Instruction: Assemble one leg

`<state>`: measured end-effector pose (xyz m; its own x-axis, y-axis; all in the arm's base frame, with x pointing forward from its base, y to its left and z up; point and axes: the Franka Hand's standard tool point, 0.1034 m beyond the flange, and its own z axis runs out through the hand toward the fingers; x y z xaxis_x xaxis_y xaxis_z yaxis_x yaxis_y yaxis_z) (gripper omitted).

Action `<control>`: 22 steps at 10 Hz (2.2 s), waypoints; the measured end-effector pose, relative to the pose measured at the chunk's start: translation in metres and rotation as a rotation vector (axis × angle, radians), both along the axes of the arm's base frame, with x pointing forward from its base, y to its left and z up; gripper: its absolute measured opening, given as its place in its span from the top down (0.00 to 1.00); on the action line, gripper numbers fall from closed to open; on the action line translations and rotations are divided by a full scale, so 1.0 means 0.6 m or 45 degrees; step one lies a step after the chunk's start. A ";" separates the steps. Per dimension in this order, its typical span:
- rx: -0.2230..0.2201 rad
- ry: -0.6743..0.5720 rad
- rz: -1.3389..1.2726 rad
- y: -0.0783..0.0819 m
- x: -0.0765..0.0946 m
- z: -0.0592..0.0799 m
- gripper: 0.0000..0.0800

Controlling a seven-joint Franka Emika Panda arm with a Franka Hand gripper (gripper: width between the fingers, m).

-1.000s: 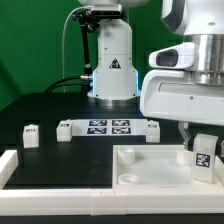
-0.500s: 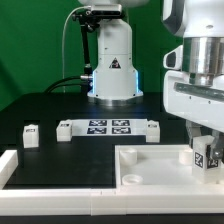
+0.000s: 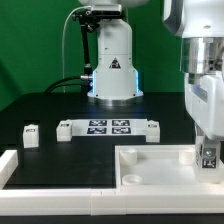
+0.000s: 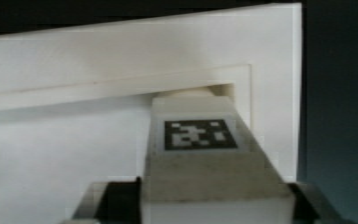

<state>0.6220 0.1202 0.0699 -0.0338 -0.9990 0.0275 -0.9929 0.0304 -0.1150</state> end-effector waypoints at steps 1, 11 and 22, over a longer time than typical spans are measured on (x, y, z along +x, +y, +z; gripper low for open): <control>-0.001 0.000 0.022 0.006 -0.001 0.000 0.38; -0.217 0.049 1.624 0.012 0.011 0.008 0.19; -0.228 0.058 1.481 -0.004 0.012 0.007 0.64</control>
Offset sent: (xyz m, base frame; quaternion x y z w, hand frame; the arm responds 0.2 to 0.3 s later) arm -0.0016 0.0088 0.0052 -0.0010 0.0037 -0.2415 0.9704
